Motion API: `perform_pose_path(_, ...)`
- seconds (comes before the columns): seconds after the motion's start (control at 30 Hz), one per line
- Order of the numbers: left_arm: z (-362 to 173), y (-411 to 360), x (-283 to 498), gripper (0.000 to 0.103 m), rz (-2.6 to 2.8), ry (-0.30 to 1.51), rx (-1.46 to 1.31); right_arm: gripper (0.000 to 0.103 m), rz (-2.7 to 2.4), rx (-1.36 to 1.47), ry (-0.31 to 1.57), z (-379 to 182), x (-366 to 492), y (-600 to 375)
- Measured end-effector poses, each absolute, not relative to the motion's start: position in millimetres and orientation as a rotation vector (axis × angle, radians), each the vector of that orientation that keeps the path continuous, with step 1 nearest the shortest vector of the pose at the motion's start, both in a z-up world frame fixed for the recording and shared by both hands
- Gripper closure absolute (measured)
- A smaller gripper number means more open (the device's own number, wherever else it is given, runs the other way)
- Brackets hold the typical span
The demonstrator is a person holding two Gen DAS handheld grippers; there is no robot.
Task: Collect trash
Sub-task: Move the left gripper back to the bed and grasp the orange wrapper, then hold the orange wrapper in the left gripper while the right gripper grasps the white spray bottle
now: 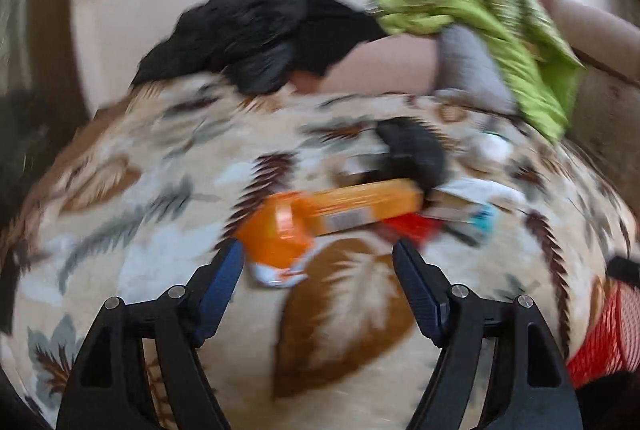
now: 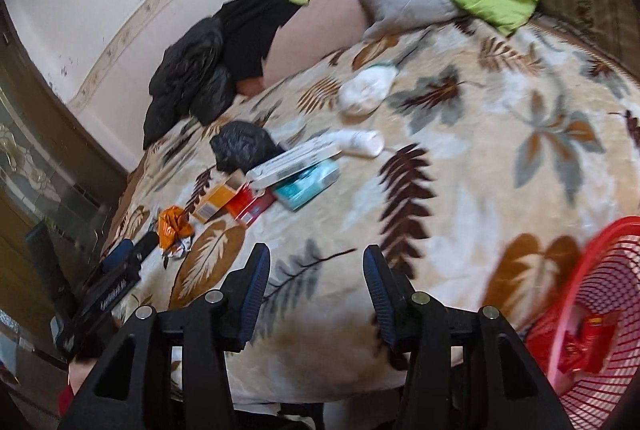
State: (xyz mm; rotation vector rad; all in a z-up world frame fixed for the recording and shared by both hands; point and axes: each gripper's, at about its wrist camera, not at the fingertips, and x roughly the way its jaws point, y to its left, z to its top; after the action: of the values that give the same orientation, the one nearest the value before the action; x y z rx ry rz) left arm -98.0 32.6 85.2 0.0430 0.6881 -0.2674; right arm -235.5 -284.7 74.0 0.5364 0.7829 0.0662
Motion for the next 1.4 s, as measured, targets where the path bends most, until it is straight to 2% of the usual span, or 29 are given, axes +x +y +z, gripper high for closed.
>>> perform_pose_path(0.1,76,51,-73,0.026,-0.257,0.750,-0.061,0.049,0.075,0.511,0.773,74,-230,-278)
perform_pose_path(0.17,69,55,-61,0.026,-0.239,0.778,-0.072,0.046,0.081,0.528,0.774,73,-228,-280)
perform_pose_path(0.4,43,42,-28,0.026,-0.217,0.879,-0.069,0.046,0.095,0.559,0.792,69,-216,-291)
perform_pose_path(0.47,37,44,-23,0.032,-0.191,0.906,-0.085,0.046,0.092,0.560,0.797,69,-209,-296)
perform_pose_path(0.5,34,46,-21,0.046,-0.188,0.922,-0.099,0.046,0.087,0.557,0.803,69,-204,-300)
perform_pose_path(0.6,33,47,-21,0.054,-0.193,0.923,-0.113,0.046,0.087,0.514,0.816,67,-181,-309)
perform_pose_path(0.97,47,37,-31,0.055,-0.209,0.840,-0.063,0.046,0.077,0.380,0.865,36,-58,-333)
perform_pose_path(1.23,50,36,-31,0.055,-0.242,0.830,-0.054,0.062,0.175,0.223,0.975,16,-36,-315)
perform_pose_path(1.4,51,30,-33,0.055,-0.264,0.826,-0.046,0.064,0.142,0.176,0.981,10,-28,-307)
